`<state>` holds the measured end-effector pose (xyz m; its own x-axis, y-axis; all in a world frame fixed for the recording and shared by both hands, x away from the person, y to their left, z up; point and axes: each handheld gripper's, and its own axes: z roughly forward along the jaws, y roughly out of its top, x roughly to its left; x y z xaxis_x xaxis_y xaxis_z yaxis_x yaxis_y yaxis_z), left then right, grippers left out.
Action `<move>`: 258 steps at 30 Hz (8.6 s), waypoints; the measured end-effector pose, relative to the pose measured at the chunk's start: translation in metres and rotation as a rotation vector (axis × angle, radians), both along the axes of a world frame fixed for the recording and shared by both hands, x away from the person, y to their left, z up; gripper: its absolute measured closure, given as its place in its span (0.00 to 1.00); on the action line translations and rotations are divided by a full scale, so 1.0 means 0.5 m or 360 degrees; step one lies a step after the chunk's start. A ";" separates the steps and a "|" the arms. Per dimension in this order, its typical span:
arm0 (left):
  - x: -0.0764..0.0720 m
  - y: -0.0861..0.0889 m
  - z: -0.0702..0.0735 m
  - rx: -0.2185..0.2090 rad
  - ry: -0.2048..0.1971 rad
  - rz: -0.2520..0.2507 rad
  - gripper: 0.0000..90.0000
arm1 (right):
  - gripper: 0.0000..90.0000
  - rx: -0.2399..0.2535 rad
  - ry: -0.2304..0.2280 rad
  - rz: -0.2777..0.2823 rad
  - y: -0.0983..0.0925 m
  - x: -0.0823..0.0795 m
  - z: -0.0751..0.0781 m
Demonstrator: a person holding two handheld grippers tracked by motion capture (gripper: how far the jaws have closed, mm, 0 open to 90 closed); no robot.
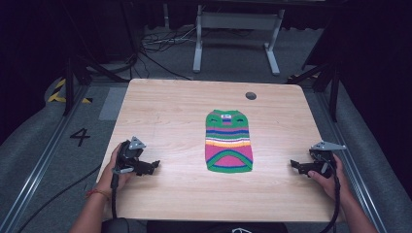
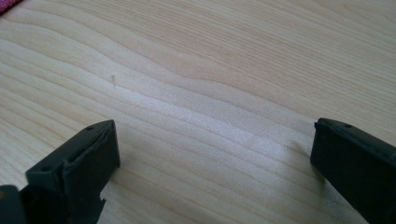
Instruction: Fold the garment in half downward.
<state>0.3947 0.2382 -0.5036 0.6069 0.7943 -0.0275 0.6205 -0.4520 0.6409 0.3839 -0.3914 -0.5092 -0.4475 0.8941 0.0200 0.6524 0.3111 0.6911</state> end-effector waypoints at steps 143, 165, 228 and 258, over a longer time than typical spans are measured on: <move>0.318 -0.391 0.015 -0.0111 -0.0088 -0.0225 0.92 | 0.93 0.0084 0.0005 0.0487 0.325 0.331 0.036; 0.208 -0.352 0.111 -0.0104 -0.0358 -0.0505 0.92 | 0.92 0.0193 -0.0256 0.0774 0.297 0.231 0.130; -0.013 -0.338 0.078 0.0065 -0.0224 -0.0908 0.57 | 0.69 0.0063 -0.0170 0.1166 0.310 -0.015 0.102; -0.042 -0.313 0.076 0.0212 -0.0208 -0.0767 0.31 | 0.36 -0.0136 -0.0146 0.0986 0.292 -0.013 0.084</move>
